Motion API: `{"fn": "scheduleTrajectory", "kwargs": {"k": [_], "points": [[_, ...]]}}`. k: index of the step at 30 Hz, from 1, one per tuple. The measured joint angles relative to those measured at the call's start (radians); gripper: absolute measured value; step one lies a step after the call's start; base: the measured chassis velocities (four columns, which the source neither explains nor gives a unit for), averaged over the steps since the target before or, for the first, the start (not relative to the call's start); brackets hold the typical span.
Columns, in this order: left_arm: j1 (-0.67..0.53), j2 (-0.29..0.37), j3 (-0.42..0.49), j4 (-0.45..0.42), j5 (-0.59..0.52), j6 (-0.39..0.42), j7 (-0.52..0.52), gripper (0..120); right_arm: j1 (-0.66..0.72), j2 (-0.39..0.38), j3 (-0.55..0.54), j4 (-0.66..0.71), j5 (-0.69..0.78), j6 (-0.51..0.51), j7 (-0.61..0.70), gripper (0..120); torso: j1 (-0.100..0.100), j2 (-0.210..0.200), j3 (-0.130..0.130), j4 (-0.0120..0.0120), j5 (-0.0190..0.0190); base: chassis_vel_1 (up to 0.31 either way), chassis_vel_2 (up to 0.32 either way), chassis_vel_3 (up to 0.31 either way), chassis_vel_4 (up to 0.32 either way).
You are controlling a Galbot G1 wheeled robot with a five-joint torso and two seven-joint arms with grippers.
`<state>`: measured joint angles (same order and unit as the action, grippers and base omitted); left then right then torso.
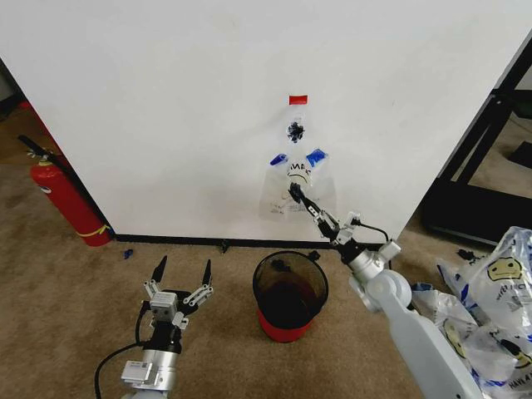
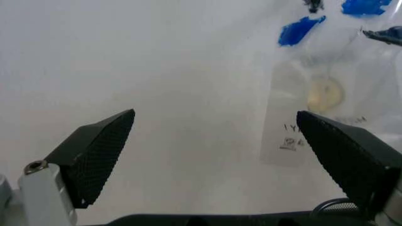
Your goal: Pick up the garbage bag from the wall and place it over the trash bin.
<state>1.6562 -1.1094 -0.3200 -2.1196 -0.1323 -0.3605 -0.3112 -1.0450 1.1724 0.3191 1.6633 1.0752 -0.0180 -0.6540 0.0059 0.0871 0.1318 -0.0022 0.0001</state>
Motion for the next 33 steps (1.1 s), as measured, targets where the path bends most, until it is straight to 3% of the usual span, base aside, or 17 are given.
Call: {"fn": "scheduleTrajectory", "kwargs": {"k": [17,25,33], "points": [[-0.130,0.090,0.080,0.001,-0.062,0.040,-0.001,100,-0.331,-0.016,0.150,0.214,-0.165,0.024,-0.029,0,0.000,0.000,0.000,-0.0002,-0.0001,0.000,0.000,0.000,0.000],[-0.187,0.106,0.125,0.014,-0.078,0.042,-0.003,100,-0.435,0.006,0.185,0.276,-0.284,0.050,-0.050,0,0.000,0.000,0.000,-0.0002,-0.0002,0.000,0.000,0.000,0.000],[-0.203,0.107,0.135,0.022,-0.091,0.028,-0.004,100,-0.497,0.016,0.209,0.301,-0.308,0.067,-0.069,0,0.000,0.000,0.000,0.0000,-0.0002,0.000,0.000,0.000,0.000]]}}
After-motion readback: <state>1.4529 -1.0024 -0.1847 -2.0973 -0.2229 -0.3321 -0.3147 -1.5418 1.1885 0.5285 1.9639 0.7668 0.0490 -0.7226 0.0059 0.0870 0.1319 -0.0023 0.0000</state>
